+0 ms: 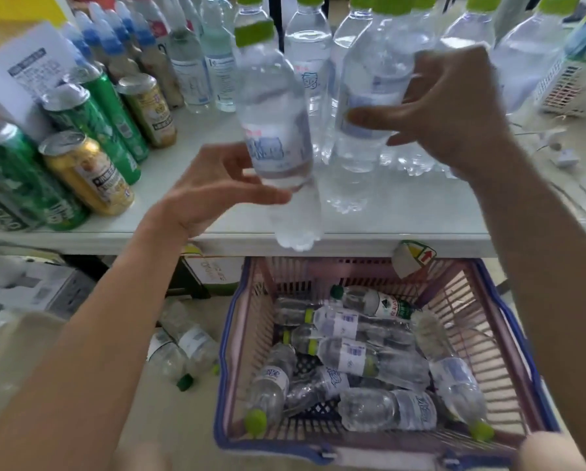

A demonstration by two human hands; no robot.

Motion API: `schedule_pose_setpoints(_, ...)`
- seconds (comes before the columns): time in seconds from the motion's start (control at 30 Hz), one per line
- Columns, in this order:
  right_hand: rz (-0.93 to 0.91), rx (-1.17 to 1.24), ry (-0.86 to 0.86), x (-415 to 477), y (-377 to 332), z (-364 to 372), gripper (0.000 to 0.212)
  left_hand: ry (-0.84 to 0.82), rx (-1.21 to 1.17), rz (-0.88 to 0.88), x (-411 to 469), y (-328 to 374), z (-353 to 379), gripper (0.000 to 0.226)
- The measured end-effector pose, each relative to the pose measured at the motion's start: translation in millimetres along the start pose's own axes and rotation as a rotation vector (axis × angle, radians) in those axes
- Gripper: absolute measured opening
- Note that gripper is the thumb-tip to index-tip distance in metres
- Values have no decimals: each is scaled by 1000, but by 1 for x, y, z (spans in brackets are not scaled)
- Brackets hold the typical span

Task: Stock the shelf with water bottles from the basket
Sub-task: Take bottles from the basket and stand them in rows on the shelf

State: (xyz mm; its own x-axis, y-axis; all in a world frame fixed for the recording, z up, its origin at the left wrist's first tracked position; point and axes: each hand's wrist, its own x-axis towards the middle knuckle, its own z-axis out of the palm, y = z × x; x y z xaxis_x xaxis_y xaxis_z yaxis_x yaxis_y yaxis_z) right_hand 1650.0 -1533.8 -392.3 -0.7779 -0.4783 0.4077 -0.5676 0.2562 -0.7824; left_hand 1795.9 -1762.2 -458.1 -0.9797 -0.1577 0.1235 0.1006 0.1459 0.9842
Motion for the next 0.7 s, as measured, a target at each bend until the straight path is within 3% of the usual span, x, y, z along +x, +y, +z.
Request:
schedule_pose_setpoints(0.1,44,14,36,6,16,29,71,171,-75,71,13,-5,-8,62)
schedule_pose_setpoints(0.27,47,48,77,12,22,57,65,426,36,108,28,-21,-10,62)
schedule_pose_setpoints(0.37,39,12,52,11,29,59,74,460,54,103,37,-26,-7,63)
schedule_pose_setpoints(0.43,65,-110,-66,7,39,59,73,487,64,100,40,-30,-5,63)
schedule_pose_setpoints(0.57,192,-152,-231,-8,62,69,29,491,89,110,41,-39,1,58)
schedule_pose_setpoints(0.7,176,-84,-195,-13,66,81,36,505,148,108,41,-51,6,47)
